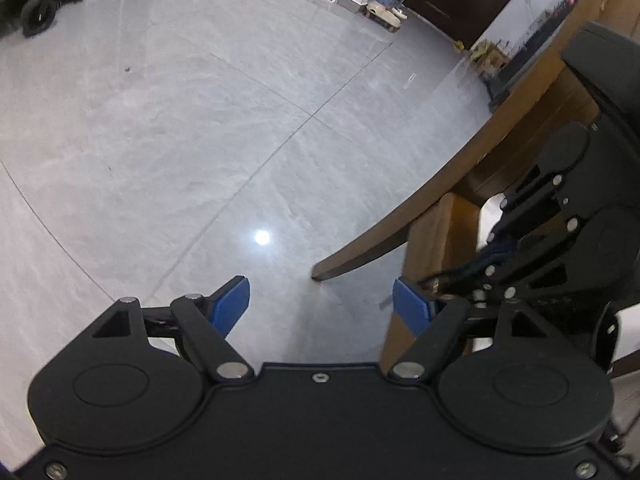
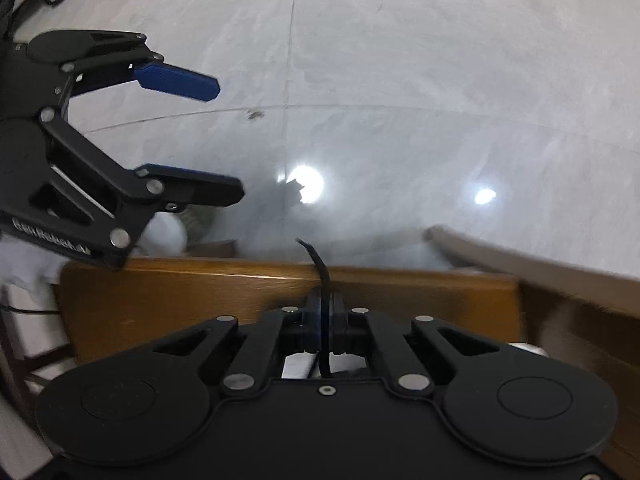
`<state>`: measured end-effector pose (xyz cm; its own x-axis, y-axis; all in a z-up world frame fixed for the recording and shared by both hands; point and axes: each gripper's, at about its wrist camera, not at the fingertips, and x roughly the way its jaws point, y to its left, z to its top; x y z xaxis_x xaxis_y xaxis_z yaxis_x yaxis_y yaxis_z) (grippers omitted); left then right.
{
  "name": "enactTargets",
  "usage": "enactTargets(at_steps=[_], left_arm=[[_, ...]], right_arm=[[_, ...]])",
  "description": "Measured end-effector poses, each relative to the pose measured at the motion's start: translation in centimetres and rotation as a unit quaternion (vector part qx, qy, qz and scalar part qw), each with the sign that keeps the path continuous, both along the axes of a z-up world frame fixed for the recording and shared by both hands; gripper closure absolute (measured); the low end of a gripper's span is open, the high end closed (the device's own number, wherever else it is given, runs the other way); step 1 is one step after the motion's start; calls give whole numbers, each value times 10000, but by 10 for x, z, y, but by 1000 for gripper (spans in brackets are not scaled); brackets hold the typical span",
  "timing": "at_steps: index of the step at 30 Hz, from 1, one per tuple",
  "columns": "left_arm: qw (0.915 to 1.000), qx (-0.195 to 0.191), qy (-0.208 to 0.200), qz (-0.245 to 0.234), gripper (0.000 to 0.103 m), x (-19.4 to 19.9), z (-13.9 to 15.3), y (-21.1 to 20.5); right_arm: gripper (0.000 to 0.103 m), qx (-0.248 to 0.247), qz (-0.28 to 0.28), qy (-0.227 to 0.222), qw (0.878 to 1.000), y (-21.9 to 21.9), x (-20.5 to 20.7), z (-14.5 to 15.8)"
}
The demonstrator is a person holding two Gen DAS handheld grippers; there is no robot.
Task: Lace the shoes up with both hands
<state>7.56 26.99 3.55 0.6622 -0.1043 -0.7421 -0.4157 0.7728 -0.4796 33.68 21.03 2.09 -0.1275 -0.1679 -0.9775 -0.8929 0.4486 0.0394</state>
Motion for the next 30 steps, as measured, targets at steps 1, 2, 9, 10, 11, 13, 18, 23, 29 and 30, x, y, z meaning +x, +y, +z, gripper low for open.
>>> enactTargets(at_steps=[1, 2, 9, 10, 11, 13, 18, 23, 29, 30], left_arm=[[9995, -266, -92, 137, 21, 1, -4, 2], [9966, -715, -233, 329, 21, 1, -9, 5], [9393, -2989, -1315, 1054, 21, -1, -32, 6], [9376, -2984, -1414, 1090, 21, 0, -31, 4], [9360, -2980, -1514, 1101, 21, 1, -30, 1], [9351, -2962, -1651, 1028, 31, 4, -28, -3], [9424, -2747, -1680, 906, 92, 11, -26, -15], [9395, -2695, -1880, 970, 97, 4, -16, -16], [9265, -3073, -1916, 1026, 99, -3, -15, -12], [9247, -3109, -1946, 1025, 99, -4, -15, -12]], right_arm=[[100, 135, -34, -378, 9992, -2, -4, 9], [100, 272, -77, -589, 9979, -3, -7, 16], [100, 1464, -337, -2525, 9559, -28, -73, 66], [100, 1557, -357, -2619, 9518, -30, -81, 68], [100, 1578, -371, -2679, 9497, -31, -86, 69], [100, 1621, -397, -2799, 9454, -33, -97, 70], [100, 1675, -430, -2955, 9396, -38, -116, 71], [100, 1719, -460, -2996, 9373, -42, -119, 73], [100, 1710, -277, -3065, 9360, -40, -117, 72], [100, 1685, -228, -3085, 9359, -40, -118, 72]])
